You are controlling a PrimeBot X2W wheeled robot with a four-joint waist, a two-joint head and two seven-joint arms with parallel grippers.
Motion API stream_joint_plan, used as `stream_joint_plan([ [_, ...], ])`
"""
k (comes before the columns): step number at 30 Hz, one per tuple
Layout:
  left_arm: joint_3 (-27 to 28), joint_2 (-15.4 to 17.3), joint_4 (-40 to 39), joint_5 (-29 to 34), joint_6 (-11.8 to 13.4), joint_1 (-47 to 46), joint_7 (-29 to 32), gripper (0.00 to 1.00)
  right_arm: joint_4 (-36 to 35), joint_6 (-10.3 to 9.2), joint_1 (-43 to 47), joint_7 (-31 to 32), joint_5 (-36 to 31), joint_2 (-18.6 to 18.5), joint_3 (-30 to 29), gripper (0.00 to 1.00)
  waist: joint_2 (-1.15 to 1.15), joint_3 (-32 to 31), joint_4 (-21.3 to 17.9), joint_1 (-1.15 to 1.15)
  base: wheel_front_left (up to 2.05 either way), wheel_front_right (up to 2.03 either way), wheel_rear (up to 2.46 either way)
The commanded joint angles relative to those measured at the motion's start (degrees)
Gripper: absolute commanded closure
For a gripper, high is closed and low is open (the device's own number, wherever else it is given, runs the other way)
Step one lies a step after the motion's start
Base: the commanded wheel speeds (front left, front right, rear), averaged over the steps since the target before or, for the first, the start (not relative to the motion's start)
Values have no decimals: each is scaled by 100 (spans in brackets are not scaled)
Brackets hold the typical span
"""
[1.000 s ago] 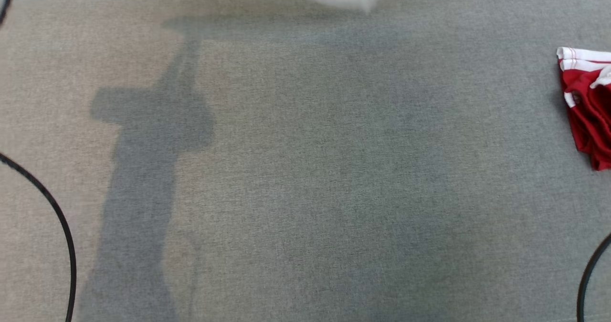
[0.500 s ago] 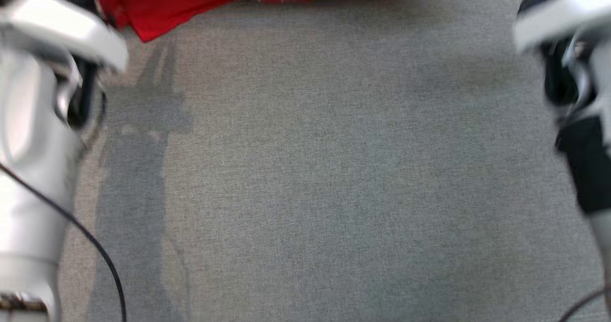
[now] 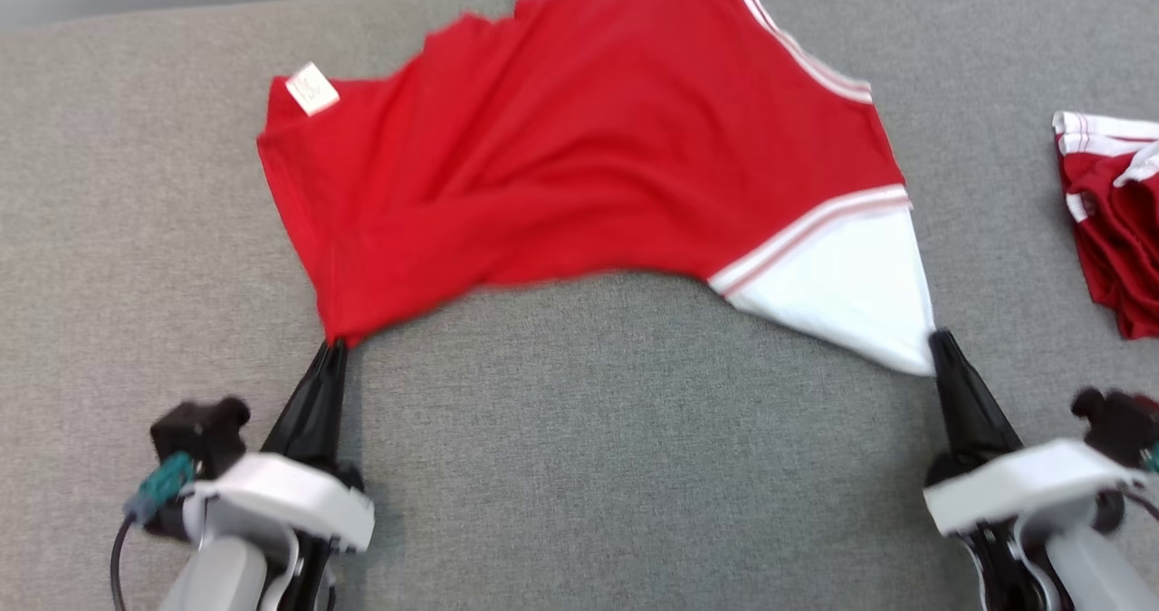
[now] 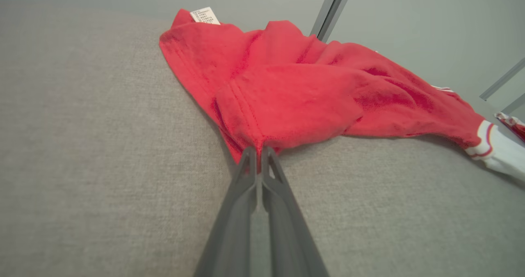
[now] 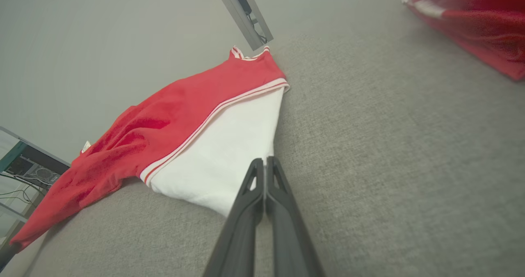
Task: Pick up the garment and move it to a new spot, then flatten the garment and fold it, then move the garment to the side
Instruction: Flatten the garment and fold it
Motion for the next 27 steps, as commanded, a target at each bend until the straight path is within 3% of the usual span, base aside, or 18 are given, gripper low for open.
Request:
stream_joint_plan([
  [1, 40, 89, -107, -39, 64, 103, 6, 100, -99, 0, 136, -7, -11, -66, -87, 100, 0, -106, 34, 0, 0, 0, 0],
  [7, 106, 516, -1190, 10, 390, 1046, 439, 100, -1176, 0, 1416, 458, -212, 66, -798, 100, 0, -427, 63, 0, 0, 0, 0],
  [15, 133, 1091, -3002, 124, 1062, 2237, 1517, 100, -2771, 0, 2959, 1994, -710, 644, -1977, 100, 0, -753, 6, 0, 0, 0, 0],
  [21, 173, 1213, -3910, 107, 1536, 3030, 1983, 100, -3511, 0, 3707, 3025, -979, 993, -2500, 100, 0, -839, -23, 0, 0, 0, 0],
  [27, 188, 1276, -4301, 183, 1704, 3234, 2119, 100, -3815, -1, 3759, 3330, -951, 1040, -2760, 100, 0, -856, 9, 0, 0, 0, 0],
])
